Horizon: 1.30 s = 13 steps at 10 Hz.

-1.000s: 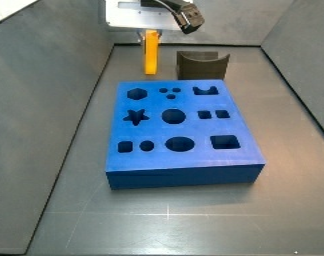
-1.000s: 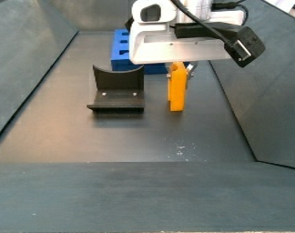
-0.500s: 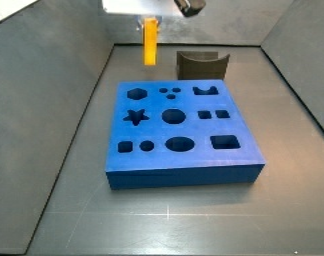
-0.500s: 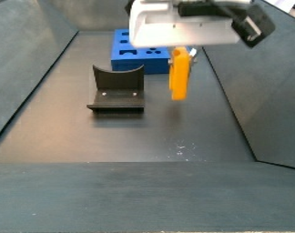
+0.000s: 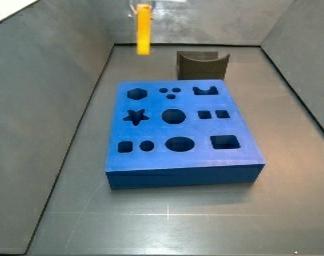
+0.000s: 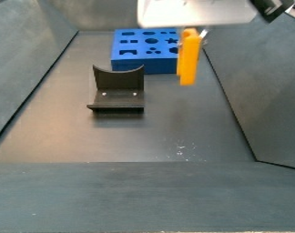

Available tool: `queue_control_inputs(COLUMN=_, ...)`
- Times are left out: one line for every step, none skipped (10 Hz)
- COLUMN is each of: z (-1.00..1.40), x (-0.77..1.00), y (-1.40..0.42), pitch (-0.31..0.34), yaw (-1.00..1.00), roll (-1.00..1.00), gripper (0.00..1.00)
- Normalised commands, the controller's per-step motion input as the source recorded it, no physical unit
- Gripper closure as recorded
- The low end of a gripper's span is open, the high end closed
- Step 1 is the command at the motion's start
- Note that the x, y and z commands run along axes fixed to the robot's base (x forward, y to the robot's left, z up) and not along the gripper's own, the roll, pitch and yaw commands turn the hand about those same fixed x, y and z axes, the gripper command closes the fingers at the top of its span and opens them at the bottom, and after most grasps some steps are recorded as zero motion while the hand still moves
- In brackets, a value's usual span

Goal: Pick up the arch object. Move up. Rotate the arch object. Move to above the board. Insert the arch object.
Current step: Rotate the arch object.

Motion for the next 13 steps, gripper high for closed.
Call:
queue_control_inputs(z=1.0, x=-0.23, y=-0.15, pitch=0.02, yaw=0.03, roll=0.07, gripper=1.0)
queue_control_inputs(z=1.0, x=-0.2, y=-0.14, pitch=0.045, yaw=0.03, roll=0.09, gripper=1.0)
queue_control_inputs(z=1.0, x=-0.19, y=-0.13, pitch=0.047, yaw=0.03, roll=0.1, gripper=1.0)
queue_control_inputs(z=1.0, x=-0.16, y=-0.11, pitch=0.04, yaw=0.03, roll=0.13, gripper=1.0)
queue_control_inputs(z=1.0, x=-0.14, y=-0.1, pitch=0.029, yaw=0.03, roll=0.14, gripper=1.0)
queue_control_inputs(z=1.0, x=-0.13, y=-0.08, pitch=0.022, yaw=0.03, roll=0.15, gripper=1.0)
queue_control_inputs(z=0.95, x=-0.11, y=-0.07, pitch=0.02, yaw=0.03, roll=0.15, gripper=1.0)
queue_control_inputs(z=0.77, x=-0.07, y=-0.05, pitch=0.023, yaw=0.02, roll=0.13, gripper=1.0)
queue_control_inputs(z=0.64, x=-0.05, y=-0.03, pitch=0.03, yaw=0.02, roll=0.12, gripper=1.0)
queue_control_inputs(z=0.46, x=-0.02, y=-0.02, pitch=0.045, yaw=0.02, roll=0.1, gripper=1.0)
queue_control_inputs(z=0.32, x=0.0, y=-0.01, pitch=0.062, yaw=0.02, roll=0.09, gripper=1.0)
queue_control_inputs(z=-1.0, x=0.0, y=0.0, pitch=0.0, yaw=0.0, roll=0.0, gripper=1.0)
queue_control_inputs(z=-1.0, x=0.0, y=0.0, pitch=-0.006, yaw=0.0, roll=0.0, gripper=1.0)
